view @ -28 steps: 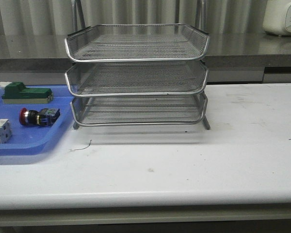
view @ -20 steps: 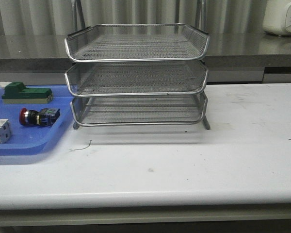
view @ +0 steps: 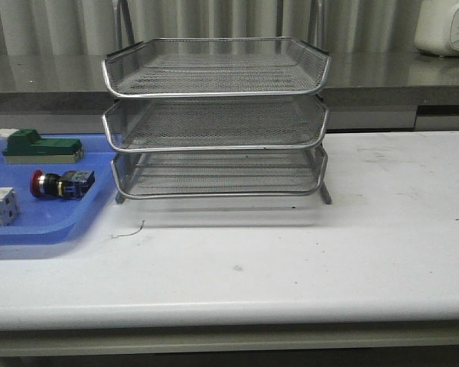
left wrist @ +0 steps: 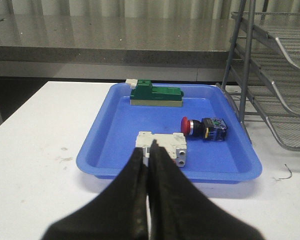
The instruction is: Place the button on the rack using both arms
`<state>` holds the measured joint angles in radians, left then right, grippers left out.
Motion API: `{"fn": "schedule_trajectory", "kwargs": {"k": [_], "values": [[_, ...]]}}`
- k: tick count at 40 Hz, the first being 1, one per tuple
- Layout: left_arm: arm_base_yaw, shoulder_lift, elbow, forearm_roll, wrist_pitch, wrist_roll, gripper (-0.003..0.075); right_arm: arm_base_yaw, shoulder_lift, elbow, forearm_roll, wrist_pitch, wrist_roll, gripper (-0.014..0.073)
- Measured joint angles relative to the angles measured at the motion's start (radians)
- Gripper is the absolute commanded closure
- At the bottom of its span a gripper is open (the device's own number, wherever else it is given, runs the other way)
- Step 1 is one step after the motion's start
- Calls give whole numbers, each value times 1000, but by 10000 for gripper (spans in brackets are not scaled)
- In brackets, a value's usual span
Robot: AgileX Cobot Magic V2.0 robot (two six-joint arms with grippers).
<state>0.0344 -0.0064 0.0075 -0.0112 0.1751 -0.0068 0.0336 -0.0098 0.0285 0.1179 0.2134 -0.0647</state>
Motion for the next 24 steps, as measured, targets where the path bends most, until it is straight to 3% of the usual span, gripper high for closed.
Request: {"fn": "schedule_trajectory", "kwargs": {"k": [16,24], "values": [[0,0,0,0,-19,0,739,0,0,0,0,-28,0,653],[0,0,0,0,-222,0,739,0,0,-14,0,-45,0,653]]}}
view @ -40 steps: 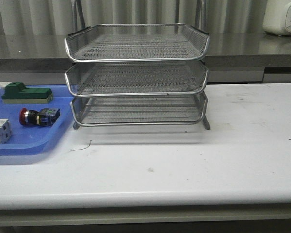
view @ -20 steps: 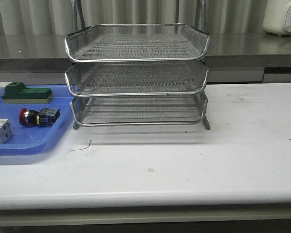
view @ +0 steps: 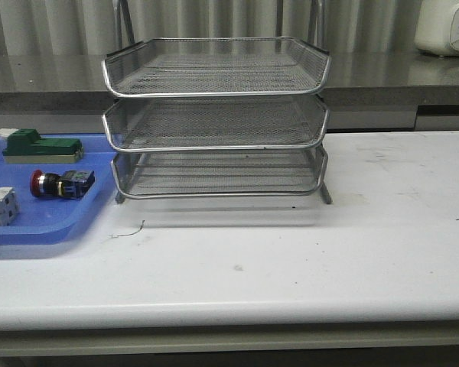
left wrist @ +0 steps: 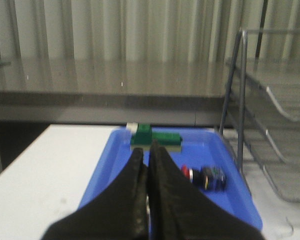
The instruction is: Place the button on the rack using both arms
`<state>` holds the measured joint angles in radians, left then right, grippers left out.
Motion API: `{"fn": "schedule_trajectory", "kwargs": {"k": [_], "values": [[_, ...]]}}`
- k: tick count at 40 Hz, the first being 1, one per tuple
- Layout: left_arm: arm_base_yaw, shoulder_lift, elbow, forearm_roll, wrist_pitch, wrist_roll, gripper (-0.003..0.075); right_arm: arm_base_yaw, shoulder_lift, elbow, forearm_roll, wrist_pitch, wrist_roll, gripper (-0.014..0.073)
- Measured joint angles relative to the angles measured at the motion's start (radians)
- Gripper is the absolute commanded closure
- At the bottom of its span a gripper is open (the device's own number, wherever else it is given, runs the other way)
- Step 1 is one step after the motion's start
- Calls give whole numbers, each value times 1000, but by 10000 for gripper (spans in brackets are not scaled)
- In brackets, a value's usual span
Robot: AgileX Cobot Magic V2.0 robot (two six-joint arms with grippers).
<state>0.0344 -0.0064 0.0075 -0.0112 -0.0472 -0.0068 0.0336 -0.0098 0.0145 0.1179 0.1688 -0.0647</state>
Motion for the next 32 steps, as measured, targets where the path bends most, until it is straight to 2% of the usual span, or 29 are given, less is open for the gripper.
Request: {"fn": "schedule_trajectory", "kwargs": {"k": [3,6,13,20,26,32], "values": [[0,0,-7,0,-74,0,739,0,0,-41,0,4,0,653],[0,0,-41,0,-77,0,739,0,0,-100,0,19,0,653],[0,51,-229,55,73,0,739,0,46,-283,0,142,0,653],[0,259,-355,124,219,0,739,0,248,-433,0,245,0,653],[0,397,-396,130,241,0,739,0,404,-489,0,251,0,653],[0,436,-397,130,239,0,738,0,458,-496,0,255,0,653]]}}
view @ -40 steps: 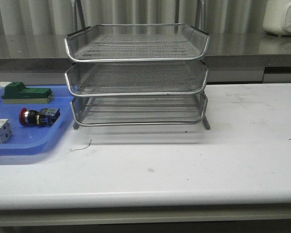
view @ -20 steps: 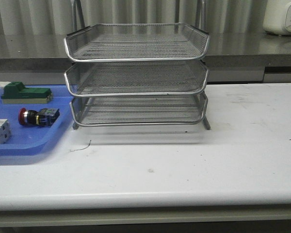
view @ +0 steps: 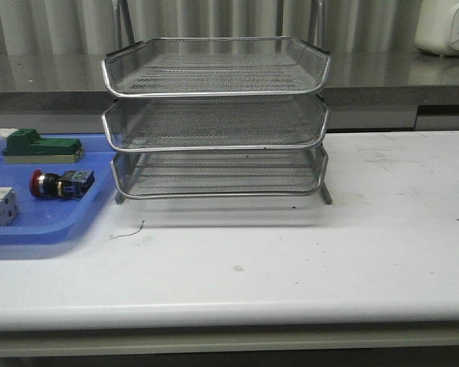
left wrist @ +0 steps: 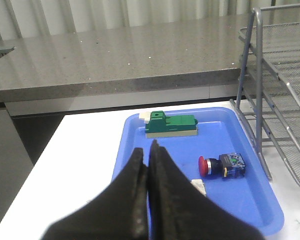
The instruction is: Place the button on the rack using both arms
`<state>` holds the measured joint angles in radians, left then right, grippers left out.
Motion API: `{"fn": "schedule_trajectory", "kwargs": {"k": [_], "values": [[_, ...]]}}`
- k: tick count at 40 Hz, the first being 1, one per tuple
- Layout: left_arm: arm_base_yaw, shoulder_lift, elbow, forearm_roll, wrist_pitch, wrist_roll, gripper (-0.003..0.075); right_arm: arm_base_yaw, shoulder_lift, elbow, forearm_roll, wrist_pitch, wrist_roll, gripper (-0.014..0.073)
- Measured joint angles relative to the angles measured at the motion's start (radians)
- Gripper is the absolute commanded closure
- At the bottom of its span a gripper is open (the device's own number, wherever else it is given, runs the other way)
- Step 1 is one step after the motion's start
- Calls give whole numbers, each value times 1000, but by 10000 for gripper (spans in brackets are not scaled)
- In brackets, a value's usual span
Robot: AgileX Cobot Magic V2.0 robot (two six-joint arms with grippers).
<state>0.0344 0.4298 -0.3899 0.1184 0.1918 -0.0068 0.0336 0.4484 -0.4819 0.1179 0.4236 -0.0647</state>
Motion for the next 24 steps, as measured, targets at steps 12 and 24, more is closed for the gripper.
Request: {"fn": "schedule_trajectory", "kwargs": {"k": [12,24], "values": [[0,0,0,0,0,0,535,0,2,0,0,2,0,349],[0,0,0,0,-2,0,50,0,2,0,0,2,0,-31]]}}
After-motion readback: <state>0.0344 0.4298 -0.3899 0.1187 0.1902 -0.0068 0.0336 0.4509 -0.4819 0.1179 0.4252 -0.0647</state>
